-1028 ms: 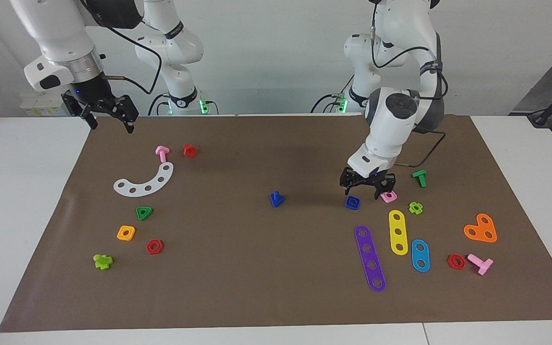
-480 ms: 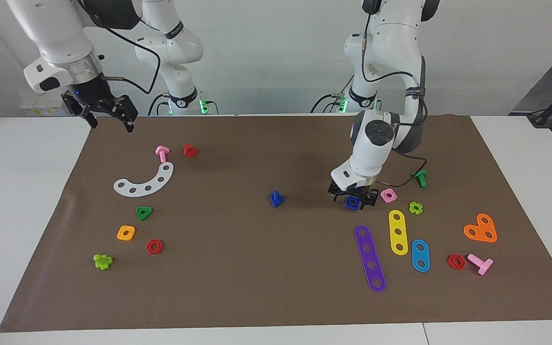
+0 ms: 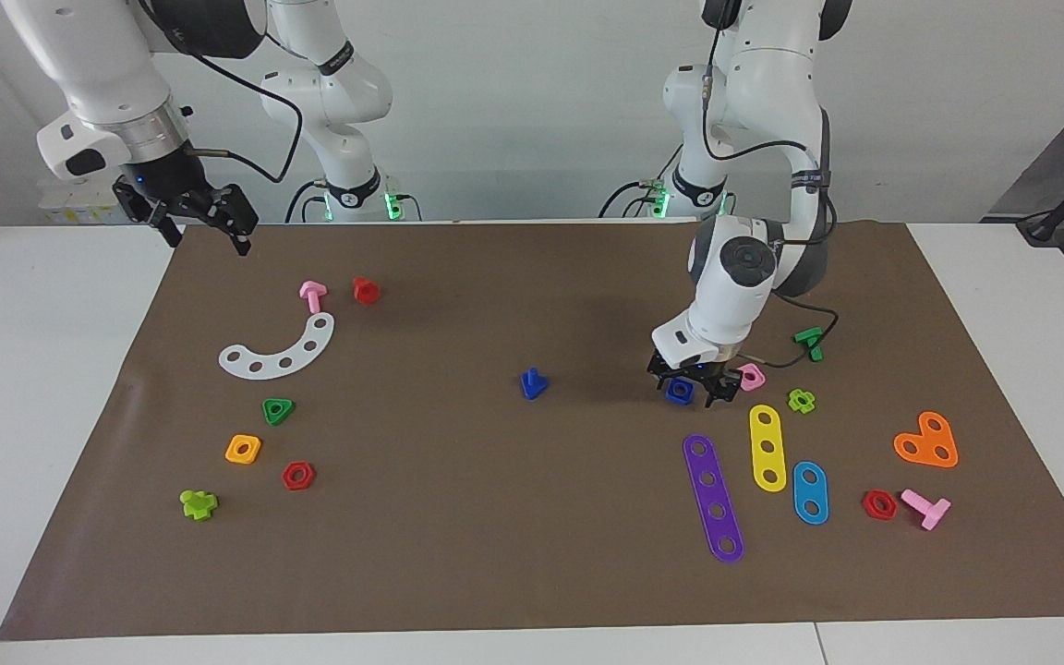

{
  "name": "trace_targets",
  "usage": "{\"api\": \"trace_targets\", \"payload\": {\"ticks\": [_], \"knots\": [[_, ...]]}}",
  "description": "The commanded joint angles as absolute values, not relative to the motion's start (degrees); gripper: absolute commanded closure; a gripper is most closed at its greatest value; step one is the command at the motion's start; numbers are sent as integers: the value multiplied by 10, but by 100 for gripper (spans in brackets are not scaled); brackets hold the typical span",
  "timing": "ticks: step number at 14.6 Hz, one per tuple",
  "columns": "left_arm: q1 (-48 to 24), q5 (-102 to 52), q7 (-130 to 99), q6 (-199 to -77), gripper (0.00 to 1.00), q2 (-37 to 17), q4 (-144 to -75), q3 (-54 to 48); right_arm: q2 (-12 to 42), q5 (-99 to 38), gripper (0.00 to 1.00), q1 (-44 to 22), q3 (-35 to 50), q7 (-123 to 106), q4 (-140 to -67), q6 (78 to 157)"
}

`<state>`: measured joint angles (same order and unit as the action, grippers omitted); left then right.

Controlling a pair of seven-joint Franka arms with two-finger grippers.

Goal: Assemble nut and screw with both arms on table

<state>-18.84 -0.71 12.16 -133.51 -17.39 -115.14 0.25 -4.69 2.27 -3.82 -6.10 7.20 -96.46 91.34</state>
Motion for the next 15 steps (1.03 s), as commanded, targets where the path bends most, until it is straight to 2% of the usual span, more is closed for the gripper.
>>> {"api": "trace_targets", "payload": {"ticks": [1,7,13,15], "knots": [[-185,-8,138,-1351,10,-166,-1174,1,-51,8,0,-33,-58,69,-969,909],[-192,-8,137,-1352,13,-163,-1190,-1,-52,8,0,-33,-58,71,-970,909],[-197,-8,136,-1354,23,-161,-1196,-1,-54,8,0,-33,-58,74,-975,910],[-197,-9,135,-1354,31,-162,-1195,-1,-54,8,0,-33,-58,74,-976,910]]}}
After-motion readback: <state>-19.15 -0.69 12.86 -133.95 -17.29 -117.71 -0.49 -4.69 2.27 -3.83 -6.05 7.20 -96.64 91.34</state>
